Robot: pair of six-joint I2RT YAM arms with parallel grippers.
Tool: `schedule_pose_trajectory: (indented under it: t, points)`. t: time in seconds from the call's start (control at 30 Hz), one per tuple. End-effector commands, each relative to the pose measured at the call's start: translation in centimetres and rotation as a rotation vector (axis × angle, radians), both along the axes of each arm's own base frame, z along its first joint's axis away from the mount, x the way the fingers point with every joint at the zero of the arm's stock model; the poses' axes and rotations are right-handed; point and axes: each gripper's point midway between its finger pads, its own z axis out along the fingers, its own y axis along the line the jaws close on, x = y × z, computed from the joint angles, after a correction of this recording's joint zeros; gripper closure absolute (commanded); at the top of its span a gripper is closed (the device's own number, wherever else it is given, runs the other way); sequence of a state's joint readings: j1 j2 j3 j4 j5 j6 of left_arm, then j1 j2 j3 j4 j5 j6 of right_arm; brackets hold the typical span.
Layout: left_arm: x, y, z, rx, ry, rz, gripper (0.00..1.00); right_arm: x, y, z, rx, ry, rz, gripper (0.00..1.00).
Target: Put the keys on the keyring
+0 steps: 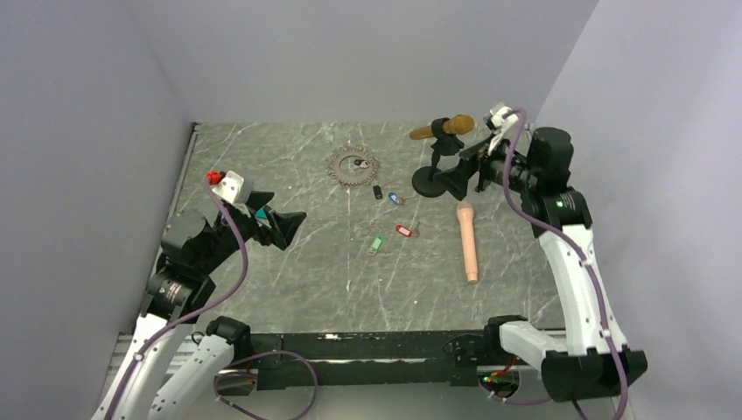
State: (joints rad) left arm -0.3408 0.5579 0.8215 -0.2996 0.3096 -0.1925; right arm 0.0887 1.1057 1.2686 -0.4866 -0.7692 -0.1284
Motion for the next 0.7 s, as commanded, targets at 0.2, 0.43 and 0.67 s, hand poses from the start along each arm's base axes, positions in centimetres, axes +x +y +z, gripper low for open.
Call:
schedule_pose_trajectory:
  t: [0.2,0.43,0.67]
  points:
    - [-1.3,1.2,1.3,0.034,-0.049,0.027,0.01,-1.4,-5.7,2.4,0.152,-0.021,-0.344,0.00]
    - [-1.3,1.5,0.7,0.080,-0.057,0.029,0.01,-2.2,-6.9,2.8,0.196,-0.053,-0.341,0.00]
    - [-0.6,2.0,-1.5,0.139,-0.076,0.056,0.01,-2.4,-8.0,2.7,0.263,-0.030,-0.353,0.00]
